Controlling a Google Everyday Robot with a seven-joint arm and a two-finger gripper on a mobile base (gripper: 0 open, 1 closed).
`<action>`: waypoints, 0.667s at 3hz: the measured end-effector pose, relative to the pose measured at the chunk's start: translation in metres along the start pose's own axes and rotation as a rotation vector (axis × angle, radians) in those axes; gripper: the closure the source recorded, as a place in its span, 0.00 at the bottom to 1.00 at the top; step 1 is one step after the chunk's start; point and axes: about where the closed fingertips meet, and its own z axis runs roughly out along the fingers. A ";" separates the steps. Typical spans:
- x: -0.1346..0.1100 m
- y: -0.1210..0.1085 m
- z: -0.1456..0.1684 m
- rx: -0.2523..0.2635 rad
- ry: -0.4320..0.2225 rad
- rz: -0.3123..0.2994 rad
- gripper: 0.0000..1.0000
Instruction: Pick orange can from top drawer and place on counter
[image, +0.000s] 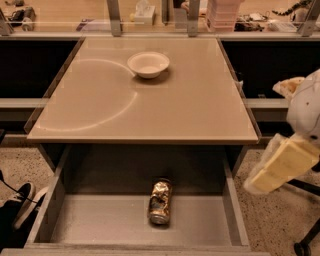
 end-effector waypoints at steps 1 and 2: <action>-0.005 0.024 0.048 -0.039 -0.121 0.131 0.00; -0.025 0.008 0.083 -0.006 -0.234 0.187 0.00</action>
Offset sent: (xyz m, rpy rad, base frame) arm 0.1015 0.0615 -0.0709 0.4262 -0.2257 -0.1512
